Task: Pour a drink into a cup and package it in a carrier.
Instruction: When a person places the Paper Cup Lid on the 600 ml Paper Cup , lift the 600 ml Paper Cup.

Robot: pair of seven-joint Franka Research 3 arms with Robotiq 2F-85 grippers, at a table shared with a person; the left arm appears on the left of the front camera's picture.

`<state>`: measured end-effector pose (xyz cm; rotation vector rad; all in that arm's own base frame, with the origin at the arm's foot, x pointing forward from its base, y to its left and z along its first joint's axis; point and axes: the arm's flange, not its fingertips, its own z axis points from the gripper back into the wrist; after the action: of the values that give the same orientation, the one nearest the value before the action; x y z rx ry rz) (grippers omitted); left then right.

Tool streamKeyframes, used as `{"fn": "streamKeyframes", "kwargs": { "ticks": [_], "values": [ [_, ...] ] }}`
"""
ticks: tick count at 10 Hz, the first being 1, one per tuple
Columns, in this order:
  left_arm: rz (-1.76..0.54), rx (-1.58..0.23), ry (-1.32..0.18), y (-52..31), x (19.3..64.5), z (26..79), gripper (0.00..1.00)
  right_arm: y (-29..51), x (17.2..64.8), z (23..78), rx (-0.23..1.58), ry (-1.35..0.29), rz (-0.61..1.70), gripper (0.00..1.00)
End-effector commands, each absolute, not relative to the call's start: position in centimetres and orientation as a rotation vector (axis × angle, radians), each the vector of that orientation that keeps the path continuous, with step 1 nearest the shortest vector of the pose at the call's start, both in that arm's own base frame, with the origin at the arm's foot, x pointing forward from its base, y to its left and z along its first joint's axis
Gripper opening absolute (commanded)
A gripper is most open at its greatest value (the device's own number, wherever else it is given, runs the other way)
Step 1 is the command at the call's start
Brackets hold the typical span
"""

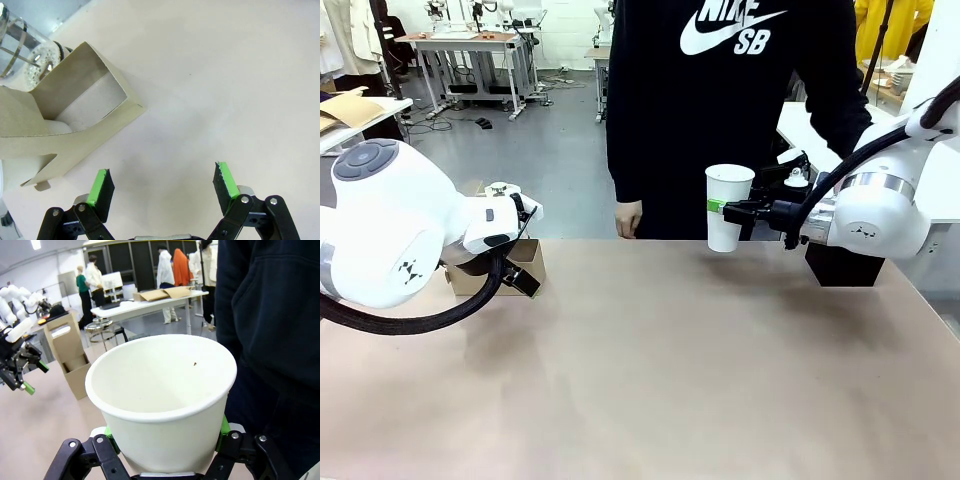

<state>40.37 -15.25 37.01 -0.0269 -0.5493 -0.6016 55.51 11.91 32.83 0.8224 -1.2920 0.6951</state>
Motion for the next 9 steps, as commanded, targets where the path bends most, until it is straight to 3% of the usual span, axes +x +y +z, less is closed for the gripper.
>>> {"fn": "streamKeyframes", "kwargs": {
  "ticks": [1, 9],
  "values": [
    [-0.600, -0.029, -0.550, -15.19, 40.36, 37.04, 1.00, 12.19, 55.58, 33.24, 0.827, -1.299, 0.680, 0.80],
    [-0.600, -0.029, -0.550, -15.19, 40.36, 37.04, 1.00, 12.19, 55.58, 33.24, 0.827, -1.299, 0.680, 0.80]
  ]
}}
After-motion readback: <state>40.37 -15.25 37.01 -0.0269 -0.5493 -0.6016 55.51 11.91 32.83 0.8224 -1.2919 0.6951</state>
